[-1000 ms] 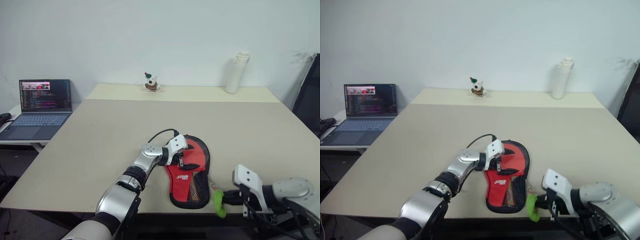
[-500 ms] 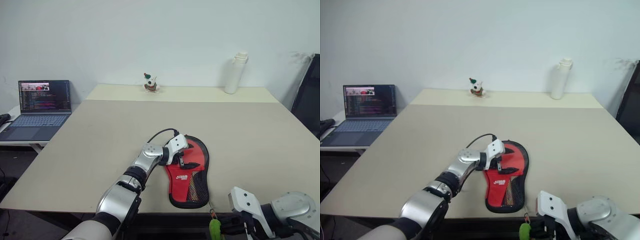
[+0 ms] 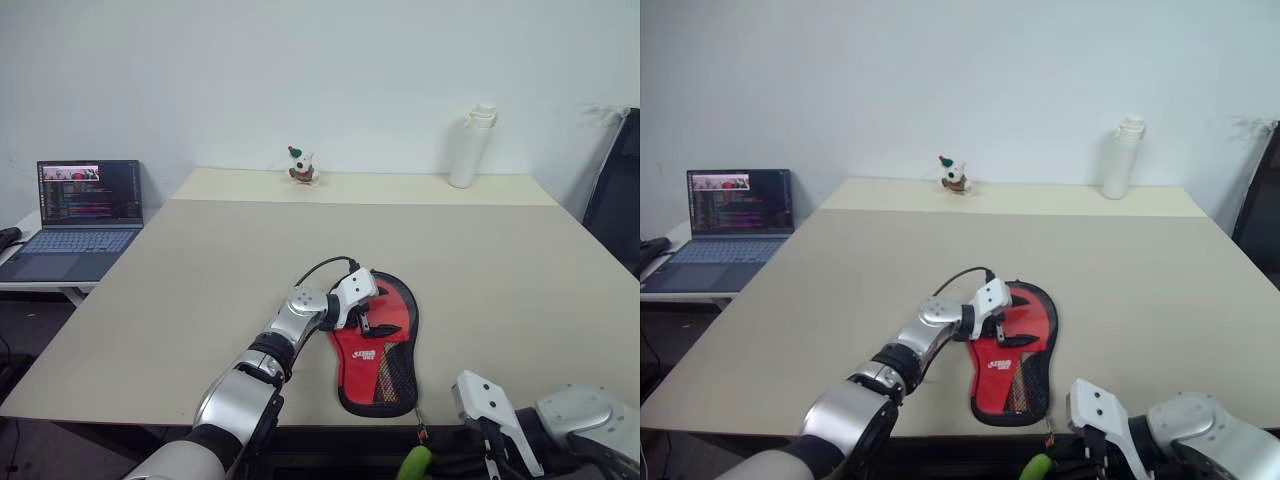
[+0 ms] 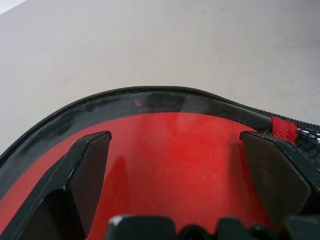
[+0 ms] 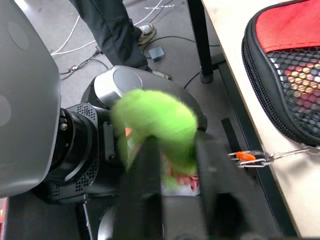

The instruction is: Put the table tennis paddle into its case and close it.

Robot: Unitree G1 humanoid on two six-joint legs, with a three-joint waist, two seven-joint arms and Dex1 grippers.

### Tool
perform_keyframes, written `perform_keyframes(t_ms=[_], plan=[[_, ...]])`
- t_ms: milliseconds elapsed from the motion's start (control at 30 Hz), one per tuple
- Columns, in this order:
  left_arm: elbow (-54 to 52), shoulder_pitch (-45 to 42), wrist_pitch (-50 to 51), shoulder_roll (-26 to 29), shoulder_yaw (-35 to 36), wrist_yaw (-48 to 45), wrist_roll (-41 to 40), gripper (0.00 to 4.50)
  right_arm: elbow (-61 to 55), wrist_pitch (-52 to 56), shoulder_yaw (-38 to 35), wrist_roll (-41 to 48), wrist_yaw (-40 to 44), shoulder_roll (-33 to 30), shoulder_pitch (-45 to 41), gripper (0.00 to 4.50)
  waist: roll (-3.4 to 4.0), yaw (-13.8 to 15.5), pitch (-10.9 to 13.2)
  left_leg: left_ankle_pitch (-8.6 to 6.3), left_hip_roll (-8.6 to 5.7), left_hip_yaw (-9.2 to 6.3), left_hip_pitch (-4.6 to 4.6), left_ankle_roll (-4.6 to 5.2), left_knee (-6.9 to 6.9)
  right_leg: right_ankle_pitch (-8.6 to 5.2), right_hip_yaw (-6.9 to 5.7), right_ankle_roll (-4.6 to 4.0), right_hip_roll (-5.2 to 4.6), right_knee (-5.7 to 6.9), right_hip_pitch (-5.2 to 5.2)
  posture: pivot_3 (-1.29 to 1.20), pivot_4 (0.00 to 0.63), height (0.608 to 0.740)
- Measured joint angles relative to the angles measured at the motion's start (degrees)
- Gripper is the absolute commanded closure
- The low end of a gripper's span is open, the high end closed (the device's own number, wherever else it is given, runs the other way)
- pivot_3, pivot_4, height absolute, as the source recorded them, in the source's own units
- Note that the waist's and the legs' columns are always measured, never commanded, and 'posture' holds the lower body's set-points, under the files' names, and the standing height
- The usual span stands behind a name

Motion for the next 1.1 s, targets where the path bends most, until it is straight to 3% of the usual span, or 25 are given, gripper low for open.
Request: perform_keyframes(t_ms=[167, 367, 467, 533, 633, 733, 900, 1100], plan=[[0.7, -0.5, 0.1, -1.0, 0.0, 1.0, 0.5, 0.0, 1.1, 6.2, -10.8, 10.5, -3.1, 0.9, -2.4, 2.46, -0.06, 0.1, 0.0, 0.0, 0.0, -0.01, -0.01, 0.0, 0.0, 0.0, 0.0, 0.0, -0.01, -0.02, 0.02, 0.0, 0.15, 0.74], [-2.5, 0.2, -0.4, 0.0, 0.0, -1.2, 0.3, 0.0, 7.8, 4.0, -14.4, 9.4, -11.9, 7.5, -10.4, 2.46, -0.13, -0.3, 0.1, 0.0, 0.0, 0.0, -0.05, 0.0, -0.04, 0.0, 0.04, 0.0, 0.0, -0.02, -0.05, 0.0, 0.15, 0.74], [-17.5, 6.4, -0.5, 7.0, -0.2, -7.4, -1.6, 0.0, 14.9, -1.7, -14.3, 4.9, -10.6, 7.8, -12.9, 2.46, -0.1, -1.1, 0.2, 0.0, 0.12, 0.05, -0.28, 0.0, -0.18, 0.02, 0.31, -0.04, 0.07, 0.09, -0.51, 0.0, 0.15, 0.74], [-29.6, 11.5, 5.1, 12.6, 2.5, -9.3, -5.3, 0.0, 21.6, -4.7, -13.2, 2.8, -7.6, 7.7, -14.5, 2.46, -0.08, -1.6, 0.2, 0.0, 0.21, 0.02, -0.33, 0.0, -0.2, 0.16, 0.32, -0.32, 0.13, 0.13, -0.61, 0.0, 0.15, 0.74], [-48.2, 20.5, 16.9, 19.8, 9.4, -7.7, -11.9, 0.0, 35.2, -10.0, -10.7, -1.4, -4.5, 9.7, -21.3, 2.46, 0.09, -2.4, 0.3, 0.0, 0.22, 0.01, -0.28, 0.01, -0.21, 0.14, 0.3, -0.32, 0.12, 0.18, -0.6, 0.0, 0.15, 0.74], [-60.7, 28.7, 25.7, 21.8, 14.3, -3.6, -16.3, 0.0, 46.6, -14.5, -8.5, -5.3, -2.0, 11.3, -28.6, 2.46, 0.2, -2.2, 0.4, 0.0, 0.18, 0.05, -0.25, 0.0, -0.18, 0.0, 0.31, -0.08, 0.09, 0.16, -0.57, 0.0, 0.15, 0.74], [-71.1, 36.0, 35.4, 23.3, 15.9, 1.6, -19.8, 0.0, 61.2, -21.4, -6.6, -10.1, 2.9, 12.5, -38.7, 2.46, 0.16, -1.1, 0.4, 0.01, 0.11, 0.03, -0.28, 0.0, -0.06, 0.01, 0.25, -0.06, 0.05, 0.17, -0.52, 0.0, 0.15, 0.74], [-73.3, 38.5, 36.8, 27.5, 16.9, 3.3, -20.5, 0.0, 63.4, -24.0, -4.3, -13.9, 4.0, 14.9, -39.8, 2.46, 0.19, -1.0, 0.4, 0.01, 0.15, 0.04, -0.3, 0.0, -0.18, 0.16, 0.27, -0.37, 0.07, 0.16, -0.59, 0.0, 0.15, 0.74]])
